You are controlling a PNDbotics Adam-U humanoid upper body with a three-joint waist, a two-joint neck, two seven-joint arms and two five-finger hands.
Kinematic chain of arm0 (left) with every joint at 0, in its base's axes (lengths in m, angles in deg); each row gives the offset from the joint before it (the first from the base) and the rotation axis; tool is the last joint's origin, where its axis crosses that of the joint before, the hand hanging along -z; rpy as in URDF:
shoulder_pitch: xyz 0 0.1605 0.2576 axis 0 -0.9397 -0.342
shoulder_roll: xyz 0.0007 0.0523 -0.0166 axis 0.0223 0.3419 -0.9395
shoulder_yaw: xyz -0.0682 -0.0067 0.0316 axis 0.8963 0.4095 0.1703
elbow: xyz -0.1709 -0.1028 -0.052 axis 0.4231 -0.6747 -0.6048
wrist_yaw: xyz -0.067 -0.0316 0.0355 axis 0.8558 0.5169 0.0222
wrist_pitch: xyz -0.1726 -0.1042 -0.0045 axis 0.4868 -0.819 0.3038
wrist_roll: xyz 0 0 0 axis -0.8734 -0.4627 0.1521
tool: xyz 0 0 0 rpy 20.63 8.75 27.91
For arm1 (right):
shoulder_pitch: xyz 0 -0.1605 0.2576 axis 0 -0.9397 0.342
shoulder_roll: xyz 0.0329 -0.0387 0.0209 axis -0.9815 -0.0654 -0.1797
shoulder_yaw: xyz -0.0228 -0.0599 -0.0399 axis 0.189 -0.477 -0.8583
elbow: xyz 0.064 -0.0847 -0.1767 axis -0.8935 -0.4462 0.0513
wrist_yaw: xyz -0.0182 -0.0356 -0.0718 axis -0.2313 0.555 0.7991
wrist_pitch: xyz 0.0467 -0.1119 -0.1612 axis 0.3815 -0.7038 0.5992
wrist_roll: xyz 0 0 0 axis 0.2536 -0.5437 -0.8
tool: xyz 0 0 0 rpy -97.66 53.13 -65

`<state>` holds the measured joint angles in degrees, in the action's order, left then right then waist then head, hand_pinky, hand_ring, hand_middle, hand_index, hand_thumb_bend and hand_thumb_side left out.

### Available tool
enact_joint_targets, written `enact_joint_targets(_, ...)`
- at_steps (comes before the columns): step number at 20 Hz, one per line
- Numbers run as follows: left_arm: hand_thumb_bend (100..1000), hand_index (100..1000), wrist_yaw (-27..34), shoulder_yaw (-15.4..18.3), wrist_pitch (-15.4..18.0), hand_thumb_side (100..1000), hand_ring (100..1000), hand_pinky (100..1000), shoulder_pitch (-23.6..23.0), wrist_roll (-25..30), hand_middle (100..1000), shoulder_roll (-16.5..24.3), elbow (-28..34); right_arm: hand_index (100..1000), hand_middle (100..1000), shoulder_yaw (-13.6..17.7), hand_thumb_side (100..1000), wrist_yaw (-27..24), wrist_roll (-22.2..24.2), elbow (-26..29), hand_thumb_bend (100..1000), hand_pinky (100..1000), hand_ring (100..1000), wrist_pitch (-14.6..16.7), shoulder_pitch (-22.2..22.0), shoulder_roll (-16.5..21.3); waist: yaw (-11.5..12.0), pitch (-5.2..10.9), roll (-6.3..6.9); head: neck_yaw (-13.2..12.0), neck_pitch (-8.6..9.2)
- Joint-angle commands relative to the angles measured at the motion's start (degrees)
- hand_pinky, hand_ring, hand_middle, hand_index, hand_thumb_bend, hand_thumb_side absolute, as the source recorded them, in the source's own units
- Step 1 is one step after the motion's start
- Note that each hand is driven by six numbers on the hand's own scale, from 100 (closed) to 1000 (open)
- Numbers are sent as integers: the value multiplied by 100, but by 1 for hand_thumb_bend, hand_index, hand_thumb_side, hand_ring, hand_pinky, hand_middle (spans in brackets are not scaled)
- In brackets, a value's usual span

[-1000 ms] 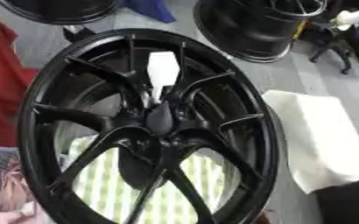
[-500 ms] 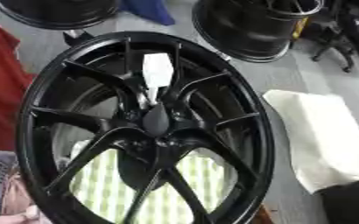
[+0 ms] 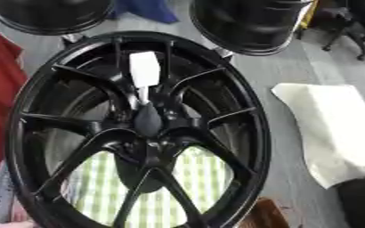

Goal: Pull the pin out of the wheel hub.

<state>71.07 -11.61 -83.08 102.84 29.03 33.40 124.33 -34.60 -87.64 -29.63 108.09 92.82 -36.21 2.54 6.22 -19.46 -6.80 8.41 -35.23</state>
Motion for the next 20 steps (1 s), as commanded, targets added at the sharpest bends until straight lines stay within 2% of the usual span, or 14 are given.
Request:
enact_joint_targets(1, 100, 784, 27, 33, 35, 775, 625, 970, 8, 7, 620, 42, 101, 821, 889, 5, 587, 174, -242, 39, 310, 671, 873, 98, 2, 134, -35, 126, 71, -7, -43)
enact_joint_targets(2, 100, 785, 30, 27, 35, 775, 625, 970, 3, 13, 620, 37, 101, 829, 897, -13, 459, 232, -261, 39, 359, 685, 886, 91, 6, 152, -49, 131, 90, -15, -47)
enact_joint_targets(3, 100, 785, 32, 22, 35, 774, 626, 971, -3, 20, 620, 33, 101, 834, 907, -33, 267, 301, -242, 39, 450, 699, 899, 55, 7, 165, -63, 136, 106, -12, -49)
enact_joint_targets(4, 100, 785, 36, 20, 32, 774, 626, 971, -6, 26, 621, 28, 101, 838, 917, -60, 100, 400, -153, 39, 612, 716, 912, -19, 8, 175, -75, 142, 119, -8, -52)
enact_joint_targets(5, 100, 785, 39, 18, 31, 773, 626, 971, -9, 30, 621, 24, 101, 823, 908, -55, 100, 521, -72, 39, 403, 740, 919, -144, 5, 183, -86, 148, 133, -14, -53)
enact_joint_targets(6, 100, 785, 43, 15, 32, 772, 626, 971, -9, 37, 621, 23, 101, 815, 887, -49, 100, 626, -30, 39, 422, 731, 909, -275, 16, 190, -94, 155, 145, -22, -54)
enact_joint_targets(8, 100, 785, 51, 7, 38, 772, 627, 972, -5, 53, 621, 24, 101, 790, 862, -89, 100, 668, -38, 39, 430, 702, 892, -325, 64, 198, -99, 166, 162, -32, -56)
enact_joint_targets(10, 100, 785, 61, 4, 45, 771, 627, 972, 2, 62, 621, 29, 101, 778, 838, -154, 100, 662, -38, 39, 524, 683, 868, -244, 101, 214, -99, 175, 177, -53, -64)
enact_joint_targets(11, 100, 785, 66, 0, 49, 769, 627, 972, 6, 66, 621, 35, 101, 763, 801, -201, 127, 666, -36, 39, 567, 668, 838, -172, 126, 230, -100, 182, 185, -59, -71)
enact_joint_targets(13, 100, 785, 83, -10, 56, 767, 627, 972, 27, 77, 621, 48, 101, 720, 739, -311, 203, 611, -126, 39, 452, 637, 787, -28, 197, 268, -106, 199, 202, -67, -84)
enact_joint_targets(15, 100, 785, 107, -27, 67, 764, 627, 971, 58, 93, 621, 66, 101, 692, 681, -454, 240, 571, -323, 39, 354, 611, 743, 135, 300, 337, -105, 214, 222, -88, -106)
enact_joint_targets(20, 100, 785, 162, -62, 112, 759, 627, 970, 114, 134, 622, 96, 101, 639, 617, -917, 223, 525, -822, 39, 298, 582, 688, 712, 633, 516, -92, 259, 285, -124, -152)
